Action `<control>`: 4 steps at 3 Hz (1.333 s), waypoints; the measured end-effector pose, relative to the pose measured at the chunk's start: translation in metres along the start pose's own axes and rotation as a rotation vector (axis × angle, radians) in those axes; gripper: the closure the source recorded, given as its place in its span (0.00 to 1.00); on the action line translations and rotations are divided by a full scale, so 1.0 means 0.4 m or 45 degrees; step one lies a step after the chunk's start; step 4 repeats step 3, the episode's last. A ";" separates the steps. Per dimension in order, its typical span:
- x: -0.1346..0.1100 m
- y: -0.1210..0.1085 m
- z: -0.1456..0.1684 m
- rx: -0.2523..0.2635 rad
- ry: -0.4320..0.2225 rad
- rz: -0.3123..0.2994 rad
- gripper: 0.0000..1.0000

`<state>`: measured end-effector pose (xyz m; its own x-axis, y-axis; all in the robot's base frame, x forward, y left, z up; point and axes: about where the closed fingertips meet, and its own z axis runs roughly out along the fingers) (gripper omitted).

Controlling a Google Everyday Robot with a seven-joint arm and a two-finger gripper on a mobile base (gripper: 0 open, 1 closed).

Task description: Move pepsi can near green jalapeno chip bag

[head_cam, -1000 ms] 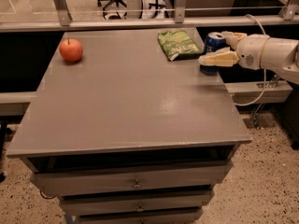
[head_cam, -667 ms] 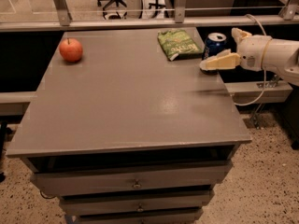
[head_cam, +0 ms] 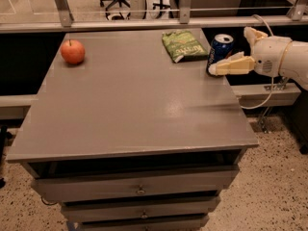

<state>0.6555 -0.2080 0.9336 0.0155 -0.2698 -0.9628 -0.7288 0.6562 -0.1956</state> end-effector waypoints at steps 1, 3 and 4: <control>-0.053 0.057 -0.076 0.018 -0.038 -0.018 0.00; -0.106 0.129 -0.199 0.017 -0.124 0.016 0.00; -0.106 0.129 -0.199 0.017 -0.124 0.016 0.00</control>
Offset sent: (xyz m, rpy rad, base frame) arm -0.1564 -0.0186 0.0710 0.1641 -0.0837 0.0331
